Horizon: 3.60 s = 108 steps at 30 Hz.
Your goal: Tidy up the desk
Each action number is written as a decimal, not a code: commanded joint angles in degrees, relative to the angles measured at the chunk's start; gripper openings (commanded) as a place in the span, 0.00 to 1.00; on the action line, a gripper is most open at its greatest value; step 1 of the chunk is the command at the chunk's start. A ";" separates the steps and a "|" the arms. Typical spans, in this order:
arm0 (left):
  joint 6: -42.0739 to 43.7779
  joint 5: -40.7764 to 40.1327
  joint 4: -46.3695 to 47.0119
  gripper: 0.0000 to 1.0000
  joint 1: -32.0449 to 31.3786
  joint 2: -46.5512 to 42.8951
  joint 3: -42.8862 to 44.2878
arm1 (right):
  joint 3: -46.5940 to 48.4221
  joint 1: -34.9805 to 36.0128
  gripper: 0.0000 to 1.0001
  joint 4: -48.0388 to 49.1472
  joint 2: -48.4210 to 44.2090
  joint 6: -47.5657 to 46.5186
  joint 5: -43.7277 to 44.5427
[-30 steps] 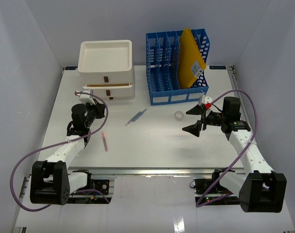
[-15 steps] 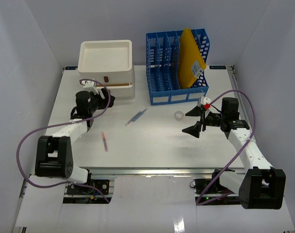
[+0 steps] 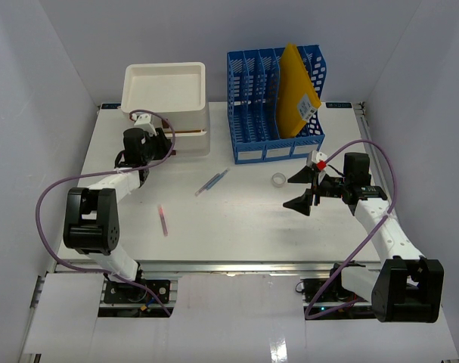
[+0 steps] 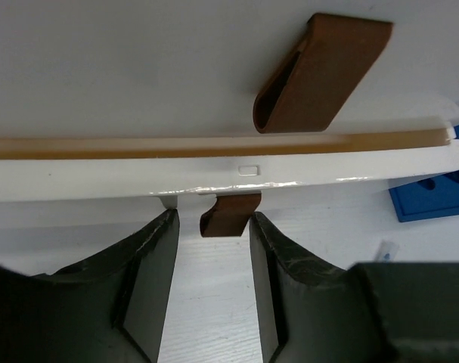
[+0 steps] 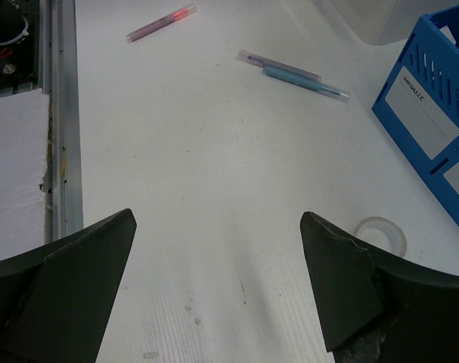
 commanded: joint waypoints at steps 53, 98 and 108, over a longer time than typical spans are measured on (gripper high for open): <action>-17.32 6.51 -26.50 0.91 -0.23 -57.02 -23.72 | 15.81 10.90 0.96 -22.17 21.63 -51.28 24.78; -30.09 14.15 -42.44 0.93 -0.14 -76.48 -26.12 | 24.33 16.54 0.08 -15.10 43.20 -33.32 41.01; -34.50 15.07 -44.63 0.93 -0.14 -75.31 -28.28 | 32.50 32.41 0.08 -25.33 31.36 -28.55 35.39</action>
